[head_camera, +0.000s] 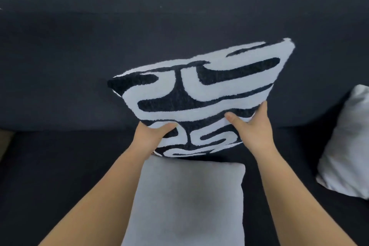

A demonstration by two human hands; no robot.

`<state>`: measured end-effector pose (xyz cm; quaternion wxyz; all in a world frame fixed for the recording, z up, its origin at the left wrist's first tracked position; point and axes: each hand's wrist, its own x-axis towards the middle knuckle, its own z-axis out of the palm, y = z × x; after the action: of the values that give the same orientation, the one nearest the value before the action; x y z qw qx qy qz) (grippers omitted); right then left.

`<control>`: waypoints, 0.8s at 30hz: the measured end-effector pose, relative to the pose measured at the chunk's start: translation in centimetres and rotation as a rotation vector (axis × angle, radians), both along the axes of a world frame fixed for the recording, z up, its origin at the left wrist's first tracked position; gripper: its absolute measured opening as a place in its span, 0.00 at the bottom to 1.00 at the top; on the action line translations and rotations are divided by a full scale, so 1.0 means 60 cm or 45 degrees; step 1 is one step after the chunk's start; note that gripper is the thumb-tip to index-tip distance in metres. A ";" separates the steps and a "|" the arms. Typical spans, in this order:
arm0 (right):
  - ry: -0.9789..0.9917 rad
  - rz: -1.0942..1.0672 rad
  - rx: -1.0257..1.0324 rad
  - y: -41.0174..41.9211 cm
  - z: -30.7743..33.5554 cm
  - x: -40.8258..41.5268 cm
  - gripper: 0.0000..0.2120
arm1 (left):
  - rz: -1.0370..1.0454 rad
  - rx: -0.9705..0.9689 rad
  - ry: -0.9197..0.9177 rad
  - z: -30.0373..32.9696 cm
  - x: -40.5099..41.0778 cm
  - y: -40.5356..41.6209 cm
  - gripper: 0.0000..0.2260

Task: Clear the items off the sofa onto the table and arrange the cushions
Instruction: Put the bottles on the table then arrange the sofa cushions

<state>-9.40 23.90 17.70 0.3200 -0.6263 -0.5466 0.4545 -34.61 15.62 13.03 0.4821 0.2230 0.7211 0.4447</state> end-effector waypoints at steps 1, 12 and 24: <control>-0.010 0.008 -0.014 -0.004 -0.012 0.008 0.30 | -0.028 -0.046 -0.019 -0.005 0.010 -0.009 0.21; 0.054 -0.045 -0.370 0.004 -0.080 0.066 0.38 | -0.077 -0.253 0.060 -0.019 0.069 0.017 0.18; -0.024 -0.169 -0.178 -0.074 -0.121 0.093 0.35 | -0.173 -0.165 0.152 -0.045 0.052 -0.052 0.36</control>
<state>-3.84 19.46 10.43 0.2999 -0.6863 -0.4738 0.4633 -31.49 12.50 10.34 0.4807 0.2659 0.7591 0.3492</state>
